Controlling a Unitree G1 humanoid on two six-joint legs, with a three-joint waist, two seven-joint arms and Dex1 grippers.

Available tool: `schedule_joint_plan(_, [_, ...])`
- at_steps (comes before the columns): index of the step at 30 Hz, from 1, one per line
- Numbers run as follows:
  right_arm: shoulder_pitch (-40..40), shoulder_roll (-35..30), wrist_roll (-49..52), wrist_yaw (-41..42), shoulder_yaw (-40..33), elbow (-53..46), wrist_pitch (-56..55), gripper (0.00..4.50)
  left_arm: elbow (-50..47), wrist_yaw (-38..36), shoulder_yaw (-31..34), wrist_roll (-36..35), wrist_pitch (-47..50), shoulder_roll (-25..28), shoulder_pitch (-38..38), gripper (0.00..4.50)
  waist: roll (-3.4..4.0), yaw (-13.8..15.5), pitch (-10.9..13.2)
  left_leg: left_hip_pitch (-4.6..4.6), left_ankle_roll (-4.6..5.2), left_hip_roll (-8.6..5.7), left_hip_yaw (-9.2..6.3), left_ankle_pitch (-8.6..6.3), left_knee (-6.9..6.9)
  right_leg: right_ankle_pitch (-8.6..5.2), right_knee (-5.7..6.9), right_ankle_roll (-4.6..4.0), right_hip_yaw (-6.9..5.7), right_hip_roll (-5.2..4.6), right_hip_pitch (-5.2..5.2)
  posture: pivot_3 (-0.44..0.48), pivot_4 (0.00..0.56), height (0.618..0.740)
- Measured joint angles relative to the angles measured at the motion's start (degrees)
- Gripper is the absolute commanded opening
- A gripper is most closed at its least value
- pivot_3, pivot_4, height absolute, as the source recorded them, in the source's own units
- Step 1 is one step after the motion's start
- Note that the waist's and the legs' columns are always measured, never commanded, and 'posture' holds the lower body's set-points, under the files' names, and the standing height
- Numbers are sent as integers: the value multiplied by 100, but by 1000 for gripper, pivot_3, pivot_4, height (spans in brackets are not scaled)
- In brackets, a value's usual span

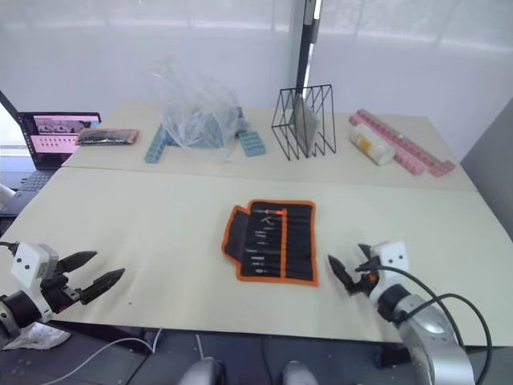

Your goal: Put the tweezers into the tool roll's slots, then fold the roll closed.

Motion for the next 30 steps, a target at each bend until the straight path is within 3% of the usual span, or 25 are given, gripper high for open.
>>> schedule_joint_plan(8, [-577, 127, -544, -147, 1798, -977, 589, 4458, -281, 52, -152, -109, -81, -62, 124, 4500, -2, -103, 1, 0, 0, 3, -5, 0, 0, 1, 5, -2, -1, 4, -5, 0, 150, 705])
schedule_joint_plan(13, [-1364, 765, -1378, -650, 3094, -959, 739, 4458, -515, -60, -246, -201, -90, 52, 178, 4500, -4, -96, 0, -30, -1, -1, -6, 1, 0, 2, 13, -3, -3, 0, -38, 0, 150, 705])
schedule_joint_plan(17, [-1403, 978, -1985, -901, 3774, -751, 720, 4458, -681, -3, -269, -200, -293, 25, 172, 4500, -17, -64, -2, -43, -3, -9, -9, 1, 5, 3, 62, -3, -4, -14, -68, 0, 150, 705])
schedule_joint_plan(29, [-1612, 1883, -3272, -1964, 4309, 178, 466, 4458, -1015, -106, -615, -269, -437, 170, 217, 4500, -18, -118, -1, -35, -14, -4, -7, 8, 5, 3, 90, -11, -9, 3, -81, 0, 150, 705])
schedule_joint_plan(30, [-1616, 1916, -3299, -1980, 4291, 256, 449, 4223, -1016, -99, -627, -306, -430, 170, 213, 4500, -18, -118, -1, -35, -14, -4, -7, 8, 5, 3, 90, -11, -9, 3, -81, 0, 150, 705])
